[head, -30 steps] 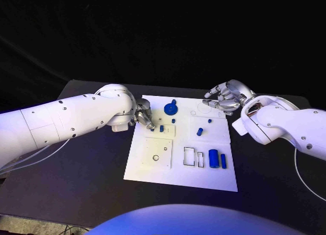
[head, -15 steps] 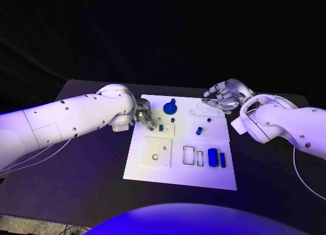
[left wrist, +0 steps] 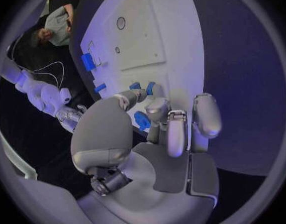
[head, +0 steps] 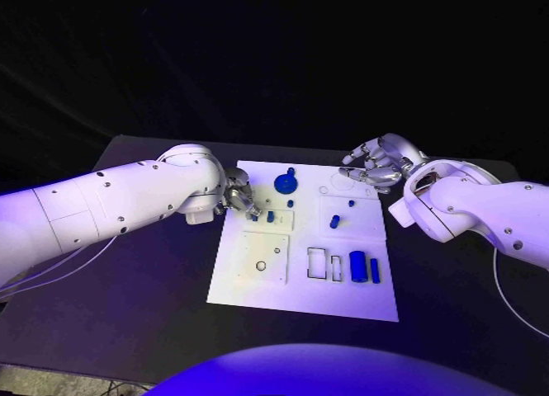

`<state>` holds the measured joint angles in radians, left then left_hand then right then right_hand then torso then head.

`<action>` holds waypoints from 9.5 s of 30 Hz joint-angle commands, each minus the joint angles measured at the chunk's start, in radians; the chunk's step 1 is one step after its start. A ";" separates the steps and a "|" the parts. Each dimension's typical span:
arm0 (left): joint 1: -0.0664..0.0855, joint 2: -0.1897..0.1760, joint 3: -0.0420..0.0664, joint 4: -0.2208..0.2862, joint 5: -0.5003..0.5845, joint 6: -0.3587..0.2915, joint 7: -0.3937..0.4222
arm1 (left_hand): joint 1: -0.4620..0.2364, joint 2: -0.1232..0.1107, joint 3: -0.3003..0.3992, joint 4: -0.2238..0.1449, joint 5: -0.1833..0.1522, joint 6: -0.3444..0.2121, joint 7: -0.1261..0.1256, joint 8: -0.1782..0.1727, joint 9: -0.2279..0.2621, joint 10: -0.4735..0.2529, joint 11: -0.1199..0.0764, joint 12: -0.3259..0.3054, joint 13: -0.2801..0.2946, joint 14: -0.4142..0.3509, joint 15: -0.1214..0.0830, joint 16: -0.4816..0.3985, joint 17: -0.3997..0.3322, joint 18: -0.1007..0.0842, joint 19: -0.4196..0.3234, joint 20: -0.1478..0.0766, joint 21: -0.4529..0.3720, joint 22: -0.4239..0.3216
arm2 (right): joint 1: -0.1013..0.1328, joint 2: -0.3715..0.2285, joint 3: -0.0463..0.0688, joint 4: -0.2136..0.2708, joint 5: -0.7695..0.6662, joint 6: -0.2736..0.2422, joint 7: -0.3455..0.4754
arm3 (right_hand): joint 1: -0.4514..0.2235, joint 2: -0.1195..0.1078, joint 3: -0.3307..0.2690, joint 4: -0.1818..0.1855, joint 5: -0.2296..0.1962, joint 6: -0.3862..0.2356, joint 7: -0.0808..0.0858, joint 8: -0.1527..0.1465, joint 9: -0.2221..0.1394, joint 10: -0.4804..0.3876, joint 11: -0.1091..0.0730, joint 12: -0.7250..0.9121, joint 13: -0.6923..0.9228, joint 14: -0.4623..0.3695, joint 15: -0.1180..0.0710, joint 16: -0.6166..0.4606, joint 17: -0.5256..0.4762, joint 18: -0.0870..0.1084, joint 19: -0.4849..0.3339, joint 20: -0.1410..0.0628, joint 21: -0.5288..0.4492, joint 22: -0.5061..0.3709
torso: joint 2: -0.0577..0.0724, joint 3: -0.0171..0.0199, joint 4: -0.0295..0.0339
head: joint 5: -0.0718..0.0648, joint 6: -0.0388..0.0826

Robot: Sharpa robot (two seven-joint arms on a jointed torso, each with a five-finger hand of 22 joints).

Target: Assemble the parts on the task board

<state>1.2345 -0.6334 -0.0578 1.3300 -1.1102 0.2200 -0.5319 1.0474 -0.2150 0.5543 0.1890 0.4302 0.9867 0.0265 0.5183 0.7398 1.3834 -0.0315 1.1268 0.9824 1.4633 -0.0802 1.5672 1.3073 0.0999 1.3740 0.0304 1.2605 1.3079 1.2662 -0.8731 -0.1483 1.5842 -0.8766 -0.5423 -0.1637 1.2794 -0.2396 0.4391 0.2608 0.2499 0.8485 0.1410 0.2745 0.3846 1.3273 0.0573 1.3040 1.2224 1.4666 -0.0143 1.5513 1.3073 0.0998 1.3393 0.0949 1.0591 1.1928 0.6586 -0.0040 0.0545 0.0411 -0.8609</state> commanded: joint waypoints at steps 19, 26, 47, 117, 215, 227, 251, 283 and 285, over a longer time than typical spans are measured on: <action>-0.001 -0.030 0.013 0.027 0.060 -0.125 0.000 | -0.052 0.002 -0.171 0.103 -0.060 -0.028 0.013 -0.005 0.000 -0.017 -0.002 0.004 0.009 0.108 -0.005 0.004 0.263 -0.019 0.009 -0.002 -0.013 0.050 | -0.002 -0.003 0.000 0.000 -0.014 0.007 0.002 | -0.007 -0.004 0.002 0.003 0.009 -0.009 -0.001 0.007 0.002 -0.007 0.000 -0.003 -0.001 0.090 0.001 -0.002 0.210 0.017 -0.007 -0.003 -0.007 -0.001 | 0.001 -0.0001 0.0000 | -0.004 0.003; 0.005 -0.044 0.030 0.042 0.126 -0.220 0.126 | 0.039 0.011 -0.188 0.099 0.021 -0.135 0.044 0.024 0.013 -0.259 0.028 -0.303 -0.321 0.032 0.019 -0.108 0.019 0.038 -0.174 0.015 -0.308 -0.123 | -0.002 -0.003 0.000 -0.001 -0.018 0.004 0.003 | -0.007 -0.004 0.002 0.003 0.009 -0.009 -0.001 0.007 0.002 -0.007 0.000 -0.003 -0.001 0.090 0.001 -0.002 0.210 0.017 -0.007 -0.003 -0.007 -0.001 | -0.003 0.0024 0.0003 | -0.004 0.006; -0.004 0.057 -0.027 -0.027 -0.278 -0.444 0.575 | 0.351 -0.067 -0.095 -0.034 -0.100 -0.250 0.111 -0.048 -0.188 -0.493 0.108 -0.500 -0.550 -0.192 0.092 -0.267 -0.318 0.079 -0.351 0.089 -0.611 -0.246 | -0.002 0.005 0.000 -0.011 -0.031 0.017 0.060 | -0.002 -0.013 0.049 -0.020 0.014 -0.012 -0.002 0.044 0.012 -0.144 -0.001 -0.163 -0.191 0.010 0.001 -0.129 -0.021 0.071 -0.154 -0.002 -0.325 -0.209 | -0.001 0.0002 -0.0012 | -0.016 0.032; -0.021 0.194 -0.049 -0.185 -0.425 -0.204 0.528 | 0.365 0.013 -0.019 -0.123 -0.180 -0.086 0.118 -0.149 -0.326 -0.394 0.113 -0.616 -0.734 -0.092 0.094 -0.149 -0.249 0.070 -0.289 0.093 -0.511 -0.114 | -0.002 0.016 0.000 -0.013 -0.027 -0.007 0.076 | -0.043 -0.024 0.116 -0.073 0.014 -0.036 0.010 0.093 0.016 -0.341 0.013 -0.439 -0.536 -0.191 0.018 -0.481 -0.417 0.083 -0.248 0.019 -0.568 -0.367 | 0.005 0.0014 -0.0072 | -0.021 0.028; -0.031 0.074 -0.006 -0.128 -0.233 -0.165 0.453 | 0.354 0.054 -0.001 -0.209 -0.189 -0.025 0.114 -0.196 -0.338 -0.340 0.101 -0.642 -0.760 -0.059 0.082 -0.138 -0.243 0.056 -0.249 0.079 -0.408 -0.018 | -0.010 0.021 0.000 -0.019 -0.038 -0.017 0.075 | -0.047 -0.022 0.120 -0.077 0.015 -0.035 0.009 0.099 0.017 -0.340 0.012 -0.442 -0.546 -0.191 0.017 -0.493 -0.425 0.083 -0.242 0.018 -0.577 -0.375 | -0.004 -0.0030 0.0071 | -0.034 0.029; -0.031 0.076 -0.007 -0.131 -0.253 -0.140 0.438 | 0.333 0.046 -0.014 -0.206 -0.202 -0.027 0.115 -0.204 -0.339 -0.358 0.107 -0.651 -0.763 -0.068 0.088 -0.139 -0.254 0.056 -0.257 0.083 -0.423 -0.020 | -0.010 0.018 0.000 -0.018 -0.038 -0.018 0.075 | -0.047 -0.022 0.120 -0.077 0.015 -0.035 0.009 0.099 0.017 -0.340 0.012 -0.442 -0.546 -0.191 0.017 -0.493 -0.425 0.083 -0.242 0.018 -0.577 -0.375 | -0.005 -0.0028 0.0065 | -0.033 0.027; -0.032 0.068 -0.005 -0.128 -0.255 -0.190 0.431 | 0.273 0.001 -0.044 -0.188 -0.143 -0.173 0.116 -0.289 -0.373 -0.421 0.126 -0.643 -0.758 -0.099 0.105 -0.136 -0.298 0.058 -0.255 0.101 -0.458 -0.026 | -0.010 0.014 0.000 -0.019 -0.045 -0.015 0.073 | -0.047 -0.025 0.121 -0.081 0.016 -0.038 0.009 0.099 0.016 -0.341 0.012 -0.442 -0.550 -0.190 0.017 -0.496 -0.424 0.083 -0.241 0.018 -0.581 -0.378 | -0.004 -0.0034 0.0074 | -0.036 0.027; -0.033 -0.157 0.033 0.057 0.452 -0.491 0.755 | 0.265 0.005 -0.101 -0.162 -0.121 -0.153 0.160 -0.238 -0.403 -0.543 0.168 -0.660 -0.822 -0.451 0.144 -0.442 -0.862 0.080 -0.410 0.139 -0.766 -0.154 | -0.027 -0.023 0.000 -0.070 -0.686 0.294 -0.009 | -0.009 -0.042 0.156 -0.236 -0.138 0.074 0.022 0.039 -0.059 -0.278 0.044 -1.083 -1.023 0.055 0.033 -0.129 0.021 0.052 -0.039 0.012 -0.294 -0.165 | -0.006 -0.0052 0.0055 | -0.082 0.038; -0.034 -0.169 0.033 0.075 0.526 -0.495 0.782 | 0.268 0.009 -0.099 -0.161 -0.119 -0.150 0.164 -0.237 -0.405 -0.543 0.170 -0.657 -0.824 -0.459 0.145 -0.452 -0.868 0.080 -0.413 0.139 -0.776 -0.160 | -0.033 -0.021 0.000 -0.071 -0.721 0.288 -0.022 | -0.006 -0.040 0.154 -0.237 -0.135 0.078 0.021 0.037 -0.060 -0.274 0.044 -1.091 -1.027 0.057 0.034 -0.121 0.031 0.050 -0.035 0.012 -0.279 -0.154 | -0.006 -0.0050 0.0054 | -0.083 0.038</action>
<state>1.2012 -0.7998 -0.0255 1.3938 -0.7961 -0.2097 0.1403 1.3142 -0.2148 0.4551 0.0264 0.3055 0.8364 0.1844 0.2744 0.3358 0.8345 0.1412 0.4640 0.1594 1.0076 0.0646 1.1178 0.4407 0.1700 0.9701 0.1697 0.4868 1.1492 1.2360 -0.8956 -0.1485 1.5136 -1.4477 -0.2835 -0.1412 1.2627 -0.2830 0.5987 0.0261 0.1136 0.9211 0.1617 0.3171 0.3252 1.0463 0.1012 0.2162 0.1963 1.4652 0.0159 1.4278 1.3083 0.1681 1.2990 0.1076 0.7771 1.0364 0.6511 -0.0090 0.0610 -0.0399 -0.8229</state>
